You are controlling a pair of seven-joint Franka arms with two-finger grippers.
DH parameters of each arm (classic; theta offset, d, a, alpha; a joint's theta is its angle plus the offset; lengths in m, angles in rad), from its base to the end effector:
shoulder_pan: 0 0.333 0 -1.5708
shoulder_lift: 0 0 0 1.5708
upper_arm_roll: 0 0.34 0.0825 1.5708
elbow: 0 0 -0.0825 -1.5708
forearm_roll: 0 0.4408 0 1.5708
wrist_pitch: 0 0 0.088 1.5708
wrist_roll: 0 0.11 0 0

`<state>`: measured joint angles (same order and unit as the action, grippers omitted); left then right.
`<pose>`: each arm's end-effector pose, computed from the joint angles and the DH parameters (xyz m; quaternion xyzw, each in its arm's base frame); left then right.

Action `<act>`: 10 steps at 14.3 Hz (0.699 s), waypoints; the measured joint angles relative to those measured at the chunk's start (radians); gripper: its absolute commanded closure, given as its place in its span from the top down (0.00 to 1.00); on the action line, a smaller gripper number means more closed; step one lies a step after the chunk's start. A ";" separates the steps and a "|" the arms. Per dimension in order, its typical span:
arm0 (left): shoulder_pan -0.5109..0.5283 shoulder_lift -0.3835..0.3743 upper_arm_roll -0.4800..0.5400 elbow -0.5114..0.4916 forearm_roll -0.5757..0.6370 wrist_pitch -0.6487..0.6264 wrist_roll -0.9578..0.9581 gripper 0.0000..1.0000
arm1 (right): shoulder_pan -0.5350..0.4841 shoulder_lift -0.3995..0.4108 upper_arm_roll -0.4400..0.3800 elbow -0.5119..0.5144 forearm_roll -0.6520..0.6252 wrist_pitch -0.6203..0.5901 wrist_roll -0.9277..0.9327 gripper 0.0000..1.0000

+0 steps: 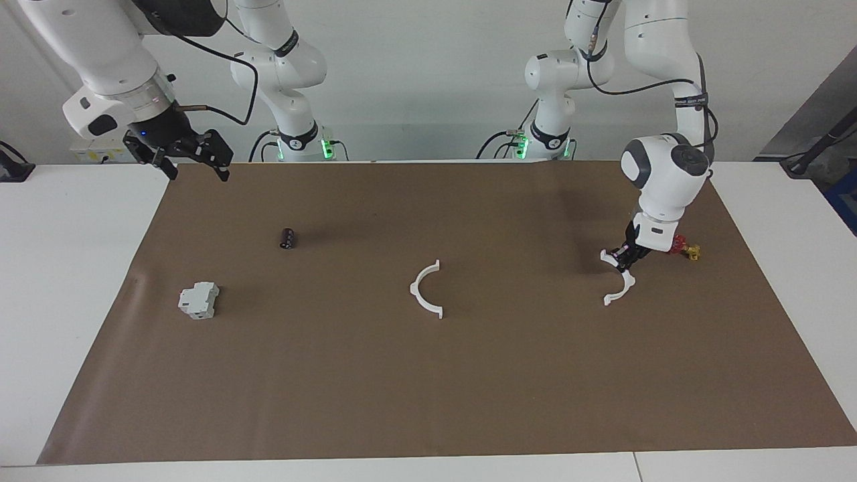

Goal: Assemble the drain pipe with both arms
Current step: 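Carry the clamp half to the centre half with the left gripper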

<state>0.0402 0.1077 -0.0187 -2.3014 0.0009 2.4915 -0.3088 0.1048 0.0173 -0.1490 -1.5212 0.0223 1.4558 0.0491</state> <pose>0.5713 0.0123 0.2872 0.9856 0.1640 0.0407 0.0066 0.6044 -0.0232 0.6515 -0.9980 0.0458 0.0413 0.0097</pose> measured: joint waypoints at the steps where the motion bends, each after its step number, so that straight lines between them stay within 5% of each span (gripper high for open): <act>1: -0.029 -0.001 -0.001 0.024 0.000 -0.036 -0.042 0.00 | 0.000 0.000 0.000 0.000 0.000 0.000 0.000 1.00; 5: -0.183 -0.001 -0.007 0.137 0.000 -0.147 -0.315 0.00 | 0.000 0.000 0.000 0.000 0.000 0.000 0.000 1.00; 10: -0.359 0.005 -0.009 0.160 0.000 -0.151 -0.572 0.00 | 0.000 0.000 0.000 0.000 0.000 0.000 0.000 1.00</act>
<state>-0.3185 0.1127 -0.0276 -2.1416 0.0009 2.3404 -0.8805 0.1048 0.0173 -0.1490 -1.5212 0.0223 1.4558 0.0491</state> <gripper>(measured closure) 0.930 0.000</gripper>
